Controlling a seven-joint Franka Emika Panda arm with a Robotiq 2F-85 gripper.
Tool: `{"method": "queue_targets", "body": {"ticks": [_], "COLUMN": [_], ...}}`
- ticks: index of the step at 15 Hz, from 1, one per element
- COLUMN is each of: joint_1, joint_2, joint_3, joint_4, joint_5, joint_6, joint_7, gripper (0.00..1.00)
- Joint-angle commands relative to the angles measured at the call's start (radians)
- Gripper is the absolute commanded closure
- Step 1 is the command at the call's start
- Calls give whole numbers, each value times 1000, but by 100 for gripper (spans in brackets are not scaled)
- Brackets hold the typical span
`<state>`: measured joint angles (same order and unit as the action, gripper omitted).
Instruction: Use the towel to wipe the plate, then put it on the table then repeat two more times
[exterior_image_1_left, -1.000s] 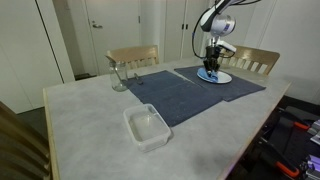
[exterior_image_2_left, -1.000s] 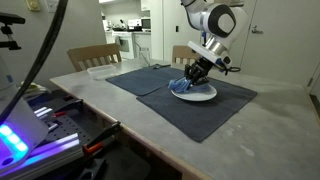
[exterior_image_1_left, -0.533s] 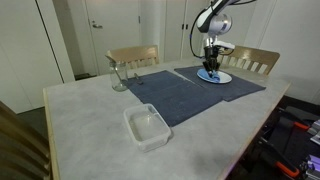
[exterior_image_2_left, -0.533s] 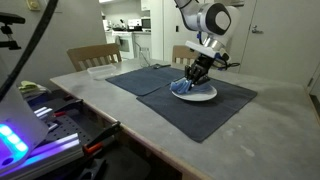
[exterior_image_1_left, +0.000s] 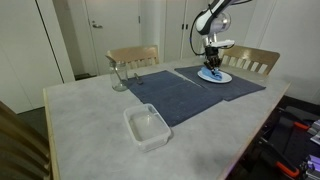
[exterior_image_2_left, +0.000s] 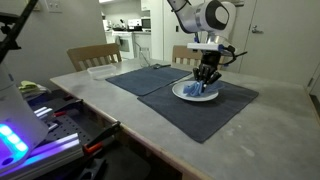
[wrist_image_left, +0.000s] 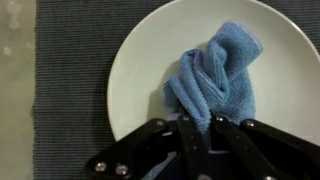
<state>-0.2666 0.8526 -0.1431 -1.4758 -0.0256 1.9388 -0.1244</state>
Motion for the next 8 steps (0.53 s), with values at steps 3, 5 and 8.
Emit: {"method": "queue_targets", "body": {"ticks": [3, 5, 8], "joint_1": [38, 27, 3], "joint_2": [13, 14, 15], "joint_3": [-70, -59, -34], "joint_4": [-48, -50, -47], "joint_5": [-94, -78, -41], "joint_6": [104, 71, 37], "joint_7": [145, 149, 122], "gripper": [97, 97, 97]}}
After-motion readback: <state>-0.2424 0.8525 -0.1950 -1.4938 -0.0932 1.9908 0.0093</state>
